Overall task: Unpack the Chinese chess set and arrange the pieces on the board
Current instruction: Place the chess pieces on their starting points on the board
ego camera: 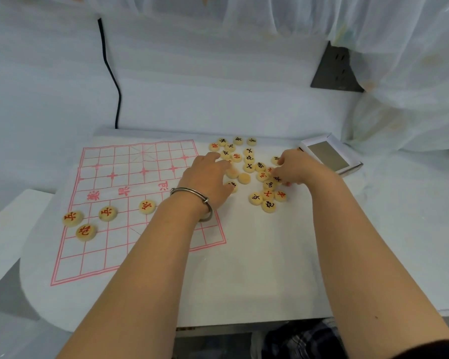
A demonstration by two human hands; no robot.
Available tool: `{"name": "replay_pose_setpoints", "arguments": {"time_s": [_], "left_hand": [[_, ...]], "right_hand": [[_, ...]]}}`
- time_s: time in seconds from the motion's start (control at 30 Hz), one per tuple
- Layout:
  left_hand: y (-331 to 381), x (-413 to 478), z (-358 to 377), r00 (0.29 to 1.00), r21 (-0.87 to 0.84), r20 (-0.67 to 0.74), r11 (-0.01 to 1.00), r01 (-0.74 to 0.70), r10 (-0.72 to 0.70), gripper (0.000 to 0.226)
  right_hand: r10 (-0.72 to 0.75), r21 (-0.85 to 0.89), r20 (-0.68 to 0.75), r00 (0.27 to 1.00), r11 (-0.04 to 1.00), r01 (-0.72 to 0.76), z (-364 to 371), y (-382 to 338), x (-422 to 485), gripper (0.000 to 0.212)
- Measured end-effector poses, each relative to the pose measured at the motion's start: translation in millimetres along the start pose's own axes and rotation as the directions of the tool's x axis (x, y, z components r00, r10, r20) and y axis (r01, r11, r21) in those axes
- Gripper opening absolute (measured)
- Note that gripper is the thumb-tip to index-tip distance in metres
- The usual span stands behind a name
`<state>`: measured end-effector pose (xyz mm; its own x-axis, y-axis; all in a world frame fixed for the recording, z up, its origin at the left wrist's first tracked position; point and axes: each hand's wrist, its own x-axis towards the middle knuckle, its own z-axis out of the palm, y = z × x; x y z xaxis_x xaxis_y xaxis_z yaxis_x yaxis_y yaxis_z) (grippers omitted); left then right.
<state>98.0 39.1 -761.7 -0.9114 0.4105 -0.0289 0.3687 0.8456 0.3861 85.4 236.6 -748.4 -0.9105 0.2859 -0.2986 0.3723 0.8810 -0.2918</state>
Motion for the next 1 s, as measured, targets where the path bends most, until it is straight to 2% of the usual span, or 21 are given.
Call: {"name": "replay_pose_setpoints", "arguments": {"time_s": [0.17, 0.3, 0.43, 0.63, 0.7, 0.77, 0.87, 0.93, 1.0], "left_hand": [[1, -1, 1, 1.0, 0.015, 0.008, 1.0, -0.006, 0.006, 0.051], [1, -1, 2, 1.0, 0.026, 0.025, 1.0, -0.016, 0.015, 0.051], [-1, -2, 0, 1.0, 0.038, 0.023, 0.999, -0.019, 0.018, 0.055], [-10, 0, -3, 1.0, 0.041, 0.015, 0.999, 0.023, -0.024, 0.056], [-11, 0, -4, 0.999, 0.043, 0.002, 0.998, 0.044, -0.045, 0.056], [-12, 0, -4, 0.996, 0.058, -0.034, 0.994, 0.088, -0.086, 0.054], [-14, 0, -5, 0.986, 0.097, -0.087, 0.984, 0.148, -0.14, 0.051], [-14, 0, -5, 0.983, 0.099, -0.096, 0.981, 0.168, -0.159, 0.051], [-14, 0, -4, 0.982, 0.088, -0.098, 0.981, 0.172, -0.164, 0.05]], "right_hand": [[0.071, -0.062, 0.082, 0.994, 0.996, -0.066, -6, 16, -16, 0.023], [0.013, -0.073, 0.179, 0.984, 0.997, 0.0, 1, 18, -27, 0.032], [-0.055, -0.094, 0.165, 0.985, 0.993, 0.071, 8, 13, -31, 0.036], [-0.064, -0.139, 0.143, 0.988, 0.987, 0.084, 11, 12, -27, 0.013], [-0.054, -0.153, 0.086, 0.995, 0.986, 0.067, 9, 15, -22, 0.007], [-0.077, -0.123, -0.054, 0.996, 0.99, 0.07, 6, 18, -17, 0.004], [-0.166, -0.021, -0.257, 0.952, 0.986, 0.166, 6, 16, -14, 0.023], [-0.215, 0.02, -0.305, 0.928, 0.973, 0.232, 10, 10, -14, 0.033], [-0.229, 0.015, -0.331, 0.915, 0.969, 0.248, 15, 6, -11, 0.031]]}}
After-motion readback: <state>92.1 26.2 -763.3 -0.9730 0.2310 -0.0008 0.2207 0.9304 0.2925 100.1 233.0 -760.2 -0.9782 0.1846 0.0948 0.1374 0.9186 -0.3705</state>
